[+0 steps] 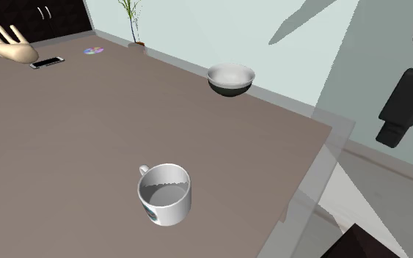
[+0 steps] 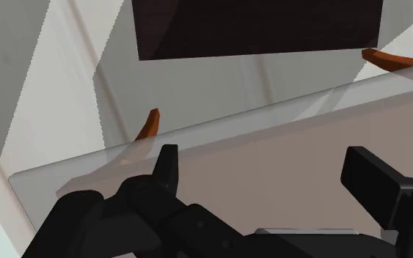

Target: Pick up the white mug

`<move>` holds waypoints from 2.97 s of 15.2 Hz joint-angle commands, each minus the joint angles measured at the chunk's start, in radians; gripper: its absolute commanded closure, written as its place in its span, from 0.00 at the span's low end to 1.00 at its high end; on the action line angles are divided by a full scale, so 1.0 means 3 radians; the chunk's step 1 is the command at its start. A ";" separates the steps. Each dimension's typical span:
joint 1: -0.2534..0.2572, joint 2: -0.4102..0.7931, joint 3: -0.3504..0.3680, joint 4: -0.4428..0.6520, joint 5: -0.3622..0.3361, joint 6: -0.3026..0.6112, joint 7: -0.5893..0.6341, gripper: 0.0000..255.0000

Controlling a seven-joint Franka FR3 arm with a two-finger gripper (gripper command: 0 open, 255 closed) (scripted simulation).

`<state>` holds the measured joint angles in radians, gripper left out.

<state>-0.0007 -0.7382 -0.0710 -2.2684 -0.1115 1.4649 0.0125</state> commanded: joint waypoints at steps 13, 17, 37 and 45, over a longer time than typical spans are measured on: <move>0.0231 0.0808 0.0388 -0.0097 0.0410 0.1082 0.0539 0.00; 0.0297 0.1168 0.0512 0.0007 0.0492 0.1411 0.0695 0.00; 0.0462 0.2414 0.0813 0.0427 0.0495 0.2449 0.1138 0.00; 0.0461 0.2415 0.0813 0.0429 0.0495 0.2449 0.1136 1.00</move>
<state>0.1378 -0.0138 0.1728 -2.1396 0.0369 2.1993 0.3533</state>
